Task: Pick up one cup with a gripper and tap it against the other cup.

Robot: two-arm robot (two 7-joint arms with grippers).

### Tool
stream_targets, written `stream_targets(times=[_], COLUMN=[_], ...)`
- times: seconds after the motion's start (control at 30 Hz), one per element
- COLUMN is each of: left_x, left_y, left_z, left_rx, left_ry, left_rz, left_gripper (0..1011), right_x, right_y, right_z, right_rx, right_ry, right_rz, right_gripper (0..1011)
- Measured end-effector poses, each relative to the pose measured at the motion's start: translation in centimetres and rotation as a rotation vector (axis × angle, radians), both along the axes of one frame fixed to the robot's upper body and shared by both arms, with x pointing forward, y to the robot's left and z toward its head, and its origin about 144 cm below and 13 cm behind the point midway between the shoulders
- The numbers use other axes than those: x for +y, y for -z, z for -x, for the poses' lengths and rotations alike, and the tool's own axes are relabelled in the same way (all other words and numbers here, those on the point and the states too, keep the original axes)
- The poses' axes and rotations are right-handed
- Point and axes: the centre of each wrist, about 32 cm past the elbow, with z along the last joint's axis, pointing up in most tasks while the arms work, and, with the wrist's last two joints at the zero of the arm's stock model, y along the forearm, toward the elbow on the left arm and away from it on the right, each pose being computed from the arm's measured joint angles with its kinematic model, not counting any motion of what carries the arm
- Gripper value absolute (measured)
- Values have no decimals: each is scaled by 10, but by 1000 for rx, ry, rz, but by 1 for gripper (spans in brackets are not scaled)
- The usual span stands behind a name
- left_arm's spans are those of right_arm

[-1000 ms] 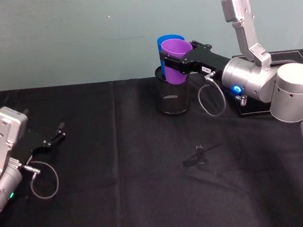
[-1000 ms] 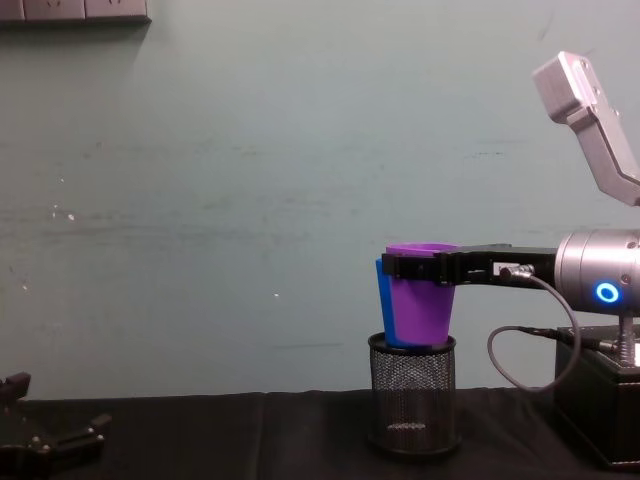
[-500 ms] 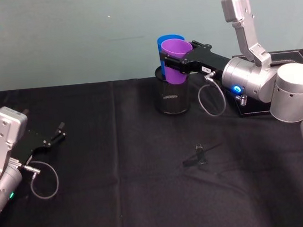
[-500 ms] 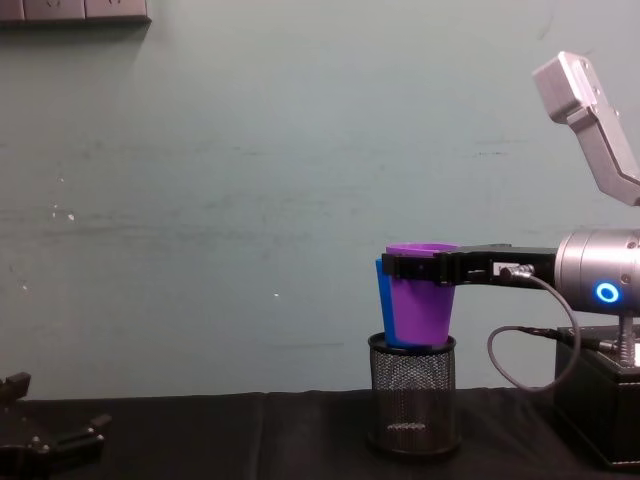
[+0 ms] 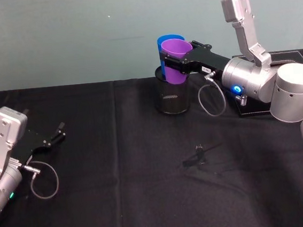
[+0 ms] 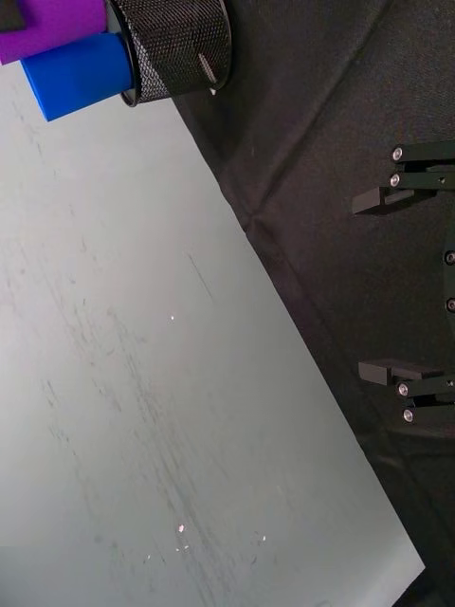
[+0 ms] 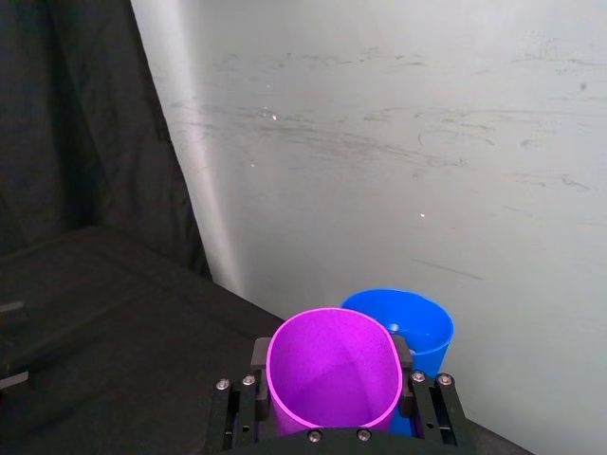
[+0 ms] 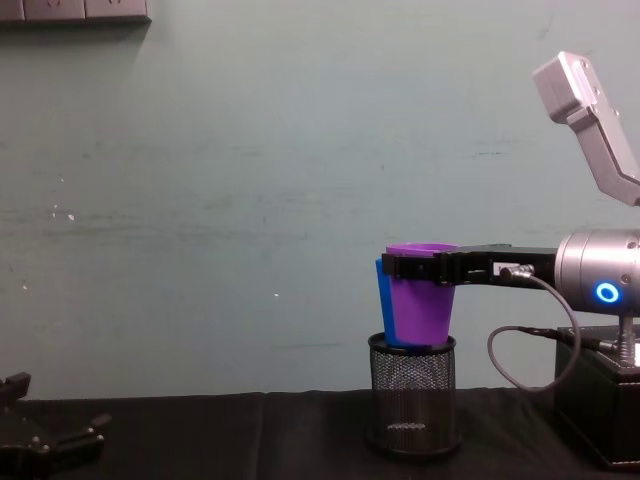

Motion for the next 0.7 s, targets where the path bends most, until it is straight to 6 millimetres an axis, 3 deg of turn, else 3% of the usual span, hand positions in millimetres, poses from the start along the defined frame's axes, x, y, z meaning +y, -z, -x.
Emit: stream_targets(times=[0.7], left_x=[0], left_y=[0], left_z=[0], left_rx=[0], left_ry=[0], left_rz=[0], left_gripper=[1000], right_x=[0], right_y=[0], right_z=[0], right_rx=[0], right_ry=[0], right_rz=[0], right_gripper=[726])
